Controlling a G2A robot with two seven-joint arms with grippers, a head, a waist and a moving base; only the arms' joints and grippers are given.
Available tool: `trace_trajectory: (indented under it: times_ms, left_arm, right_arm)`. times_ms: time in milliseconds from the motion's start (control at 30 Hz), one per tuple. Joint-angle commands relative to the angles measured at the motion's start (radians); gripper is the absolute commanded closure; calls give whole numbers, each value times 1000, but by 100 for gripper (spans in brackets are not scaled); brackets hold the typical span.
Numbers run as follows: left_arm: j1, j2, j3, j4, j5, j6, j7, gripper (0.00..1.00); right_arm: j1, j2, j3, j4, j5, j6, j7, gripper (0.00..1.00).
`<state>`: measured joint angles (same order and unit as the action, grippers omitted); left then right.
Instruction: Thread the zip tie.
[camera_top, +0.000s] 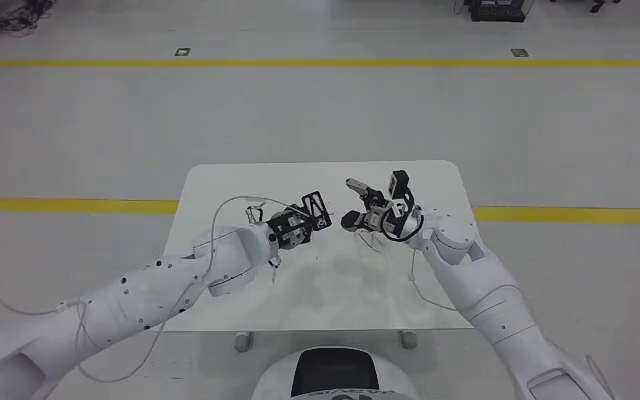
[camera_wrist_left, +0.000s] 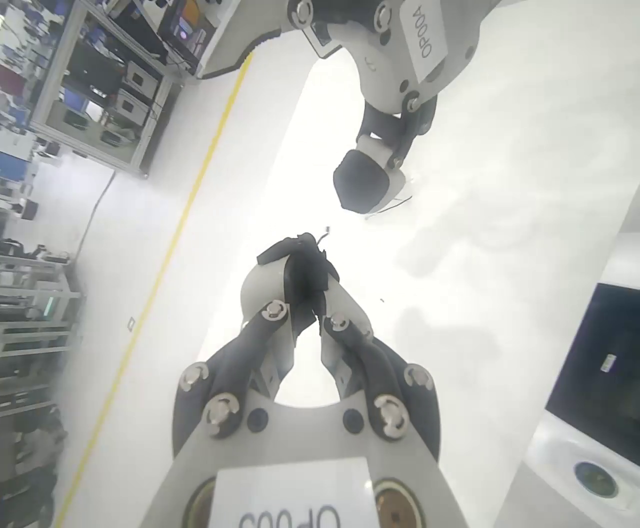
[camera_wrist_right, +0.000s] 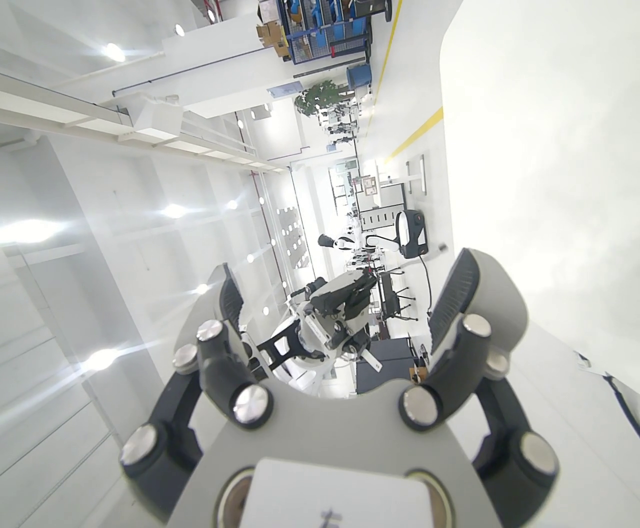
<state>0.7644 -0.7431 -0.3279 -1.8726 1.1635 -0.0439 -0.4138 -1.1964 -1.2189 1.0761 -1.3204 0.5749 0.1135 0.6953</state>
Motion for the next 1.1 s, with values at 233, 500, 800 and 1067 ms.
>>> trace_trajectory:
  times_ms: [233, 500, 800, 1067]
  left_arm:
    - [31, -7, -41, 43, -181, 34, -28, 100]
    - [66, -17, -126, 126, -598, -32, -74, 100]
    - [75, -40, -153, 223, -818, -75, -134, 100]
    - [72, -40, -154, 223, -804, -74, -128, 100]
  right_arm:
    - [-7, 2, 4, -8, -51, -16, -50, 0]
    - [-43, 39, 86, -11, -238, -143, 30, 0]
    - [-2, 52, 92, 85, -249, -191, 266, 0]
    - [1, 52, 91, 93, -247, -191, 273, 0]
